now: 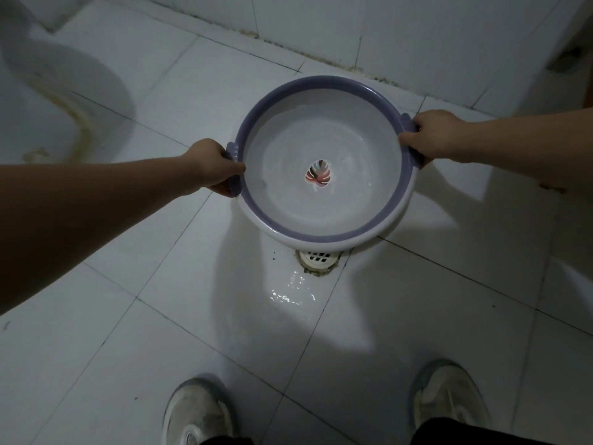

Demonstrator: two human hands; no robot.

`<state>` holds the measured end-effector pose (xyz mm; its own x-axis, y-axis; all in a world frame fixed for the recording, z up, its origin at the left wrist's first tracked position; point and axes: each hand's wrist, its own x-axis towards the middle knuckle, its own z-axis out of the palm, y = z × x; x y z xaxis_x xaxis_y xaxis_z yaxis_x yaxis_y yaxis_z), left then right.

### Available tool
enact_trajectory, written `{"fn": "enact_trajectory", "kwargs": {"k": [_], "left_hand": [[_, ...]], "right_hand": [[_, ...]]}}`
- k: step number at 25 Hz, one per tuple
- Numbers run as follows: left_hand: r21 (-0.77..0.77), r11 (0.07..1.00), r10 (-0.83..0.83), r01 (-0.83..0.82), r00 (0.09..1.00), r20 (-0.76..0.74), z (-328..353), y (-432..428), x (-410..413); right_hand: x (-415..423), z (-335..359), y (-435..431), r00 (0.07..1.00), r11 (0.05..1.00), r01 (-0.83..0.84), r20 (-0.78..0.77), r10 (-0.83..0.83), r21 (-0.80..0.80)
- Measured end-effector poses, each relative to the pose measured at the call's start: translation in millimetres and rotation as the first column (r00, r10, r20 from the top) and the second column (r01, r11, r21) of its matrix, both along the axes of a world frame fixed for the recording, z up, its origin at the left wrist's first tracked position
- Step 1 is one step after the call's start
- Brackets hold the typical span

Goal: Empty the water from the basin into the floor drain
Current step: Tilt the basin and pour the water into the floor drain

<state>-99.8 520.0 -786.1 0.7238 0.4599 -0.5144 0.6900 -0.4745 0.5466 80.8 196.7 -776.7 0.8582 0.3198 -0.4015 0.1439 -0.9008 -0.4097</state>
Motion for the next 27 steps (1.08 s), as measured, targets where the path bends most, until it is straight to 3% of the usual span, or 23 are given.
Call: {"fn": "enact_trajectory", "kwargs": {"k": [27], "left_hand": [[0.004,1.0,0.017,-0.017,0.995,0.097,11.6,4.6,-7.1]], "right_hand": [[-1.8,10.1,7.5,0.998,0.998,0.003,0.057,-0.006,0.06]]}}
